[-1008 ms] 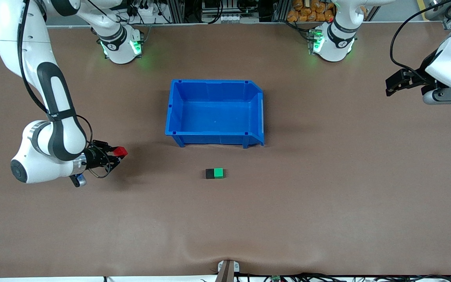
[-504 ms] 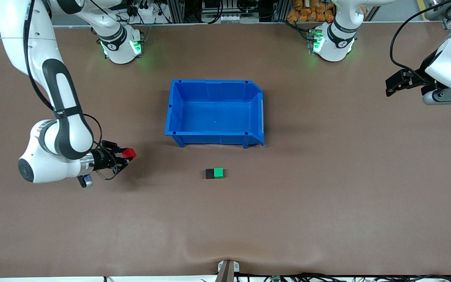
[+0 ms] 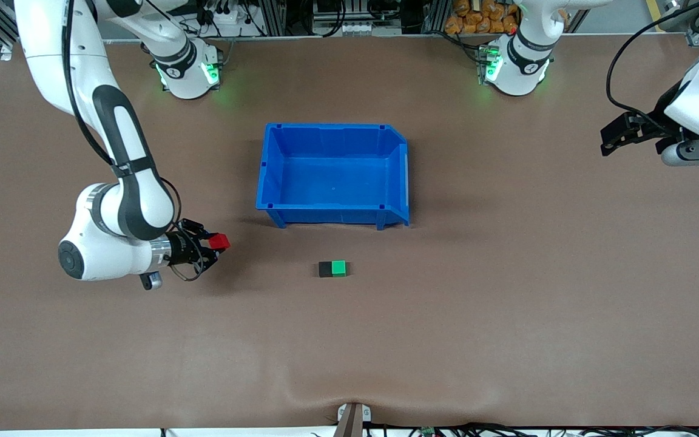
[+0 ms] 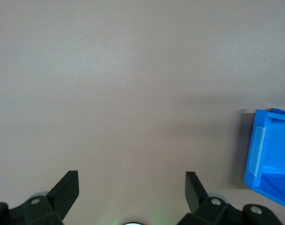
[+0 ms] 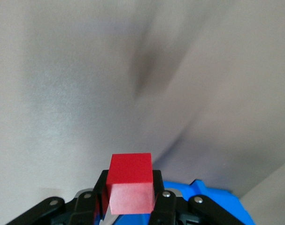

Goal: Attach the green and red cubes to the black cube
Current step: 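Carry the red cube with the right gripper beside the green cube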

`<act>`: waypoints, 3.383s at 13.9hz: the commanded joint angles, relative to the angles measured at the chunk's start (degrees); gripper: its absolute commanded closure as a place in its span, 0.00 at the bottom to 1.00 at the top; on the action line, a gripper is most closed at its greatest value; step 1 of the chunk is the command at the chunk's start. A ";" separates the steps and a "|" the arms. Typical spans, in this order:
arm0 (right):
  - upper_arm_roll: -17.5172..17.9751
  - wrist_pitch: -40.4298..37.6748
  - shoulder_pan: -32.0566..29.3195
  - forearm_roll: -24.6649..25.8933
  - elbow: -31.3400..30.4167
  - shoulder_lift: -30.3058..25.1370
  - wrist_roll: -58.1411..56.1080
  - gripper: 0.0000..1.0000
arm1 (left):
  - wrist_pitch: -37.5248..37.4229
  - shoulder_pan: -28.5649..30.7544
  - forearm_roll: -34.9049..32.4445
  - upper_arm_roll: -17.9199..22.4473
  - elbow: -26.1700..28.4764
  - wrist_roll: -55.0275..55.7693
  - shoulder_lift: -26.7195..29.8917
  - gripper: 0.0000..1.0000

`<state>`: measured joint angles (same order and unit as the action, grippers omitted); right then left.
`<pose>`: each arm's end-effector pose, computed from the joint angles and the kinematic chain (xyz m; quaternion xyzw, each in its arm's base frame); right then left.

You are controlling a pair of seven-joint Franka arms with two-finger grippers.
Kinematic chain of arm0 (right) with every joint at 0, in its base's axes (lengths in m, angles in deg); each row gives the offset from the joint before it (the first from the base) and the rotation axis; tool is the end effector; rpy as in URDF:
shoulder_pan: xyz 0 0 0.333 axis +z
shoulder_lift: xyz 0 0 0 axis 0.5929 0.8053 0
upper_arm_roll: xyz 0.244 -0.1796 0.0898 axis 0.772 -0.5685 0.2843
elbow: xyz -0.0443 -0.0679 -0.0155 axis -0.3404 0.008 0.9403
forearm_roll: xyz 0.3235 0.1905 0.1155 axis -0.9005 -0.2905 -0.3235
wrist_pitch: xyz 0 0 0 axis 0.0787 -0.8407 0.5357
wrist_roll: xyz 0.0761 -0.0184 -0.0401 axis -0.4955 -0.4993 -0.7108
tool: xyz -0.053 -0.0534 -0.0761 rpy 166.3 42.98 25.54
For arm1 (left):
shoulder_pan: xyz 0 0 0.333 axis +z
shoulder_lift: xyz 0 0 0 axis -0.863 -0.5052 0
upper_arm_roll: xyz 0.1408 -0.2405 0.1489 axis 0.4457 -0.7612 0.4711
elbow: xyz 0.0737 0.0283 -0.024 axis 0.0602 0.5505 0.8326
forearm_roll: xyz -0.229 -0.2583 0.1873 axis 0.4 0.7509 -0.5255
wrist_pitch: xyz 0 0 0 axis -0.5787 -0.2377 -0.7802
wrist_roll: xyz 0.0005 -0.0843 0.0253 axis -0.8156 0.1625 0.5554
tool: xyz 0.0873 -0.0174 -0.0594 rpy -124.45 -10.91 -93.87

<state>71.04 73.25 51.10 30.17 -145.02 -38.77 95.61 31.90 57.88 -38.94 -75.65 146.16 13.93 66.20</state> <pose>0.6418 0.1283 0.2511 -0.8006 0.5393 0.2490 0.0788 0.5306 -0.0575 0.6189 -0.9994 -0.0002 -0.0078 0.0335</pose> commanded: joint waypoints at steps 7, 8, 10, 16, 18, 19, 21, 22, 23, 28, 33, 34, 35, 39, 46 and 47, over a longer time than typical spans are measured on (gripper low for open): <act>-0.39 9.72 8.19 -1.80 -0.73 -0.44 13.02 1.00 | 1.18 0.19 0.22 -0.17 0.92 0.64 -0.26 0.00; -0.39 10.69 8.99 -1.80 -0.73 -0.35 14.00 1.00 | 1.18 0.19 0.13 -0.17 1.18 0.64 -0.35 0.00; -0.39 11.92 10.13 -1.80 -0.64 0.09 15.41 1.00 | 1.09 0.19 0.13 -0.26 1.80 0.55 -0.26 0.00; -0.39 16.58 13.21 -2.23 1.63 2.37 21.55 1.00 | 1.01 0.19 0.13 -0.26 1.98 0.55 -0.17 0.00; -0.39 16.58 13.30 -2.32 2.60 3.16 23.84 1.00 | 1.01 0.28 0.13 -0.26 2.24 0.55 0.00 0.00; -0.39 16.58 13.74 -2.32 2.78 3.69 24.98 1.00 | 1.01 0.28 0.13 -0.26 2.33 0.47 0.09 0.00; -0.39 16.76 14.53 -2.24 3.57 4.57 25.87 1.00 | 1.01 0.28 0.13 -0.26 2.24 0.46 0.18 0.00; -0.39 16.85 14.79 -2.23 3.66 4.75 26.31 1.00 | 1.01 0.28 0.13 -0.17 2.24 0.46 0.18 0.00; -0.39 17.28 14.97 -2.23 3.84 5.10 26.31 1.00 | 1.01 0.28 0.13 -0.26 2.24 0.46 0.18 0.00; -0.39 20.45 16.55 -2.41 4.54 6.59 28.24 1.00 | 1.01 0.37 0.13 -0.17 2.33 0.38 0.18 0.00; -0.39 20.72 17.61 -2.41 7.53 8.88 31.93 1.00 | 0.92 0.28 0.13 -0.17 2.85 0.29 0.35 0.00; -0.39 20.72 17.78 -2.41 7.88 9.05 32.20 1.00 | 0.66 0.28 0.13 -0.17 2.94 0.20 0.62 0.00; -0.39 20.80 17.96 -2.41 7.97 9.14 32.20 1.00 | 0.48 0.36 0.13 -0.08 3.03 -0.41 0.71 0.00; -0.39 25.54 19.19 -2.41 8.06 10.55 33.78 1.00 | 0.56 0.37 0.04 0.01 3.03 -0.59 0.53 0.00; -0.39 25.90 19.80 -2.32 10.07 12.65 38.08 1.00 | 0.57 0.37 0.13 0.01 2.86 -0.68 0.62 0.00; -0.39 25.99 20.59 -2.06 10.51 13.36 38.44 1.00 | 0.57 0.37 0.13 0.01 2.86 -0.68 0.62 0.00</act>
<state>71.20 98.89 69.98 28.60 -137.33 -28.05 131.68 32.33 57.99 -38.94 -75.61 148.08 13.86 65.52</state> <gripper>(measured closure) 0.604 0.000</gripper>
